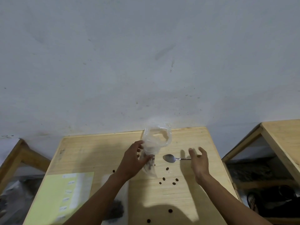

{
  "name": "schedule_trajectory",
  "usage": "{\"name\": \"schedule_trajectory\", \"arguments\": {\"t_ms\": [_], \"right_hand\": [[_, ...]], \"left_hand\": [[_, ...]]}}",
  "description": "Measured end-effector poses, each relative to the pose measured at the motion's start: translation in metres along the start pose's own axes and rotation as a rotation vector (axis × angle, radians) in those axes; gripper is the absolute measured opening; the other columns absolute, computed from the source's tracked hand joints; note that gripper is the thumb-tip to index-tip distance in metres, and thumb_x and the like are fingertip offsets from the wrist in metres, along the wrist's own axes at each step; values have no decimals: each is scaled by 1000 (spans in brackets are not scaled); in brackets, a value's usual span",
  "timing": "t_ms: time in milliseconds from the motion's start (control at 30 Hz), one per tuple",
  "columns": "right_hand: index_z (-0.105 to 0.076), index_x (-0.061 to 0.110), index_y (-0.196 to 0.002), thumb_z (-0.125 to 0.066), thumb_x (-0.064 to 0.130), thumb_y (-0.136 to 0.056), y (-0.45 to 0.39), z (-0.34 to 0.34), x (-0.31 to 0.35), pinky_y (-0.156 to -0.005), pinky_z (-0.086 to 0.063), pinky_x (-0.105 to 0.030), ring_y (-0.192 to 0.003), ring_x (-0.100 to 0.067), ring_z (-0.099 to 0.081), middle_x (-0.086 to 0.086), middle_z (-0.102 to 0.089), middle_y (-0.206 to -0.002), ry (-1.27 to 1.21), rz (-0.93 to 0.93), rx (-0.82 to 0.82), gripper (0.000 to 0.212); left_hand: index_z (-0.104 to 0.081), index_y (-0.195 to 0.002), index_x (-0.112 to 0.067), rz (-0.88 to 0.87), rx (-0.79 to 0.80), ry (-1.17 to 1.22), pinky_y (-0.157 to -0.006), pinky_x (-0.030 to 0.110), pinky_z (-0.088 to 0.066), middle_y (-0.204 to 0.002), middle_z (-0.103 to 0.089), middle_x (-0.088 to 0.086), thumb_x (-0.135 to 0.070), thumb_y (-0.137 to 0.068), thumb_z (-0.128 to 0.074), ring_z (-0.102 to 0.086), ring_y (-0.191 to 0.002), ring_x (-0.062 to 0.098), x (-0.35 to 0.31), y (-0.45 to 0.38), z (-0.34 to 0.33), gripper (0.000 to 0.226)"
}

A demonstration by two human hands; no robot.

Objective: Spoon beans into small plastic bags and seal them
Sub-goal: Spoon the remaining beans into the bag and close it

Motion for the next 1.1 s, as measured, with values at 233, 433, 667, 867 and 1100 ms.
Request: {"name": "schedule_trajectory", "arguments": {"t_ms": [233, 433, 667, 867, 1100], "right_hand": [[-67, 23, -120, -76, 26, -82, 64, -74, 76, -87, -52, -19, -97, -4, -65, 6, -73, -100, 107, 380, 566, 39], [-75, 15, -87, -68, 20, -89, 56, -67, 98, -74, -47, -16, -77, -2, -62, 6, -75, -88, 29, 436, 413, 9], [-64, 12, -82, -59, 22, -95, 55, -68, 105, -70, -43, -14, -76, -1, -58, 7, -67, -80, 176, 500, 416, 17], [-60, 18, -80, -54, 19, -98, 51, -65, 115, -75, -47, -29, -76, -5, -59, 6, -66, -78, 317, 573, 415, 19], [-59, 16, -82, -53, 18, -98, 62, -62, 135, -74, -51, -45, -74, -23, -60, -2, -65, -73, 258, 672, 391, 17]], "left_hand": [[-50, -128, -22, -23, 21, -3, -84, 27, -53, -109, -59, -7, -47, -72, -80, -57, -98, 3, -21, -13, -10, 68], [-53, -120, -27, -107, 66, 5, -92, 22, -52, -110, -57, -14, -27, -90, -67, -56, -103, 0, -34, -8, 1, 33], [-60, -81, -27, -141, -120, -177, -65, 12, -43, -76, -60, -11, -8, -85, -69, -56, -69, 7, -29, -8, 19, 21], [-59, -82, -18, -67, -40, -223, -71, 27, -49, -83, -58, -4, -11, -89, -63, -56, -76, 6, -22, -14, 17, 11], [-62, -80, -17, 101, 13, 222, -68, 20, -46, -70, -68, -11, -15, -91, -63, -64, -67, 3, -46, -17, 22, 12]]}}
Point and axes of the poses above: each hand's wrist, its own y-axis away from the middle knuckle, its own z-axis out of the back of the hand, x = y × z, the point moved 8 cm from there along -y, towards the middle knuckle
